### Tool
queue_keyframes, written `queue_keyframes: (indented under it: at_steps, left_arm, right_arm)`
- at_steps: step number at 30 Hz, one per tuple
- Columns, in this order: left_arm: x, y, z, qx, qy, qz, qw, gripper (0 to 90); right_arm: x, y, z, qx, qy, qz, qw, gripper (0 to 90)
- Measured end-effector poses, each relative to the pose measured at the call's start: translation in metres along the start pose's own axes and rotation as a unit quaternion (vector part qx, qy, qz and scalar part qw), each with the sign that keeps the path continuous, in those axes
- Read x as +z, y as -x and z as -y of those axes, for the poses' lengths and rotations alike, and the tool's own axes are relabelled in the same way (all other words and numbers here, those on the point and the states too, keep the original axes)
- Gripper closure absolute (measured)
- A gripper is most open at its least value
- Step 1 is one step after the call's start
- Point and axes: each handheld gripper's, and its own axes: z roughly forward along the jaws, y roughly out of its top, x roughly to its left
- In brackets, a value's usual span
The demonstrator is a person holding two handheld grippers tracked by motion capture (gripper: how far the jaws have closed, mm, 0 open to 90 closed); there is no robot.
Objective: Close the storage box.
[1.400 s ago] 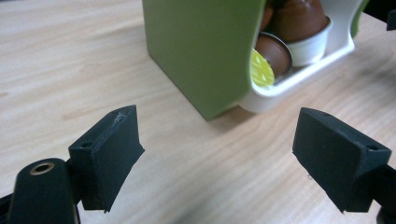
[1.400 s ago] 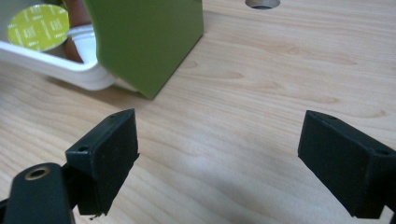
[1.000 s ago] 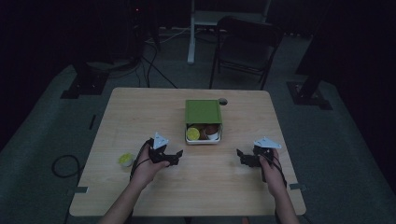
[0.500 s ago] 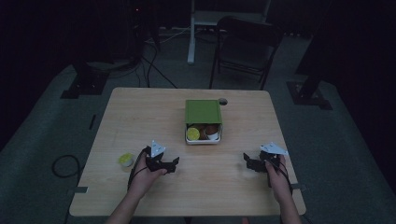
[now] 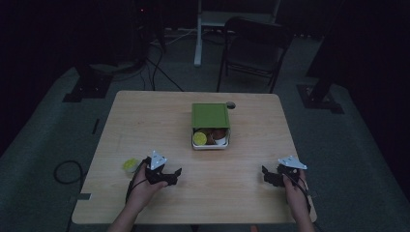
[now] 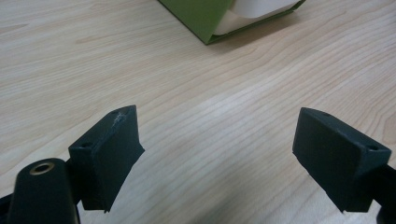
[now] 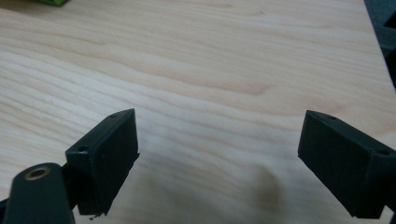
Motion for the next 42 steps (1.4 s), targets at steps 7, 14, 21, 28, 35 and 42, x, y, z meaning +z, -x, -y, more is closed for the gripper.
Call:
queue_keyframes:
  at_steps: [7, 14, 21, 28, 35, 42]
  left_arm:
    - [-0.006, -0.002, 0.008, 0.0, -0.01, -0.006, 0.9999, 15.7]
    - [-0.008, -0.001, 0.017, -0.014, -0.023, -0.013, 0.9995, 15.7]
    - [-0.006, -0.001, 0.022, -0.012, -0.038, -0.022, 0.9989, 15.8]
    - [-0.004, -0.001, 0.024, -0.006, -0.049, -0.025, 0.9985, 15.7]
    - [-0.001, -0.001, 0.027, -0.004, -0.066, -0.029, 0.9974, 15.8]
    - [0.0, 0.002, 0.027, -0.006, -0.068, -0.042, 0.9968, 15.1]
  right_arm:
    - [-0.007, 0.004, 0.01, 0.031, -0.007, 0.033, 0.999, 11.8]
    - [-0.008, 0.006, 0.011, 0.057, -0.017, 0.076, 0.9954, 11.8]
    - [-0.006, 0.007, 0.011, 0.057, -0.044, 0.083, 0.994, 11.3]
    - [-0.005, 0.014, 0.012, 0.092, -0.054, 0.055, 0.9928, 11.4]
    - [-0.005, 0.014, 0.012, 0.093, -0.053, 0.056, 0.9926, 11.4]
    - [-0.005, 0.014, 0.012, 0.093, -0.054, 0.056, 0.9926, 11.1]
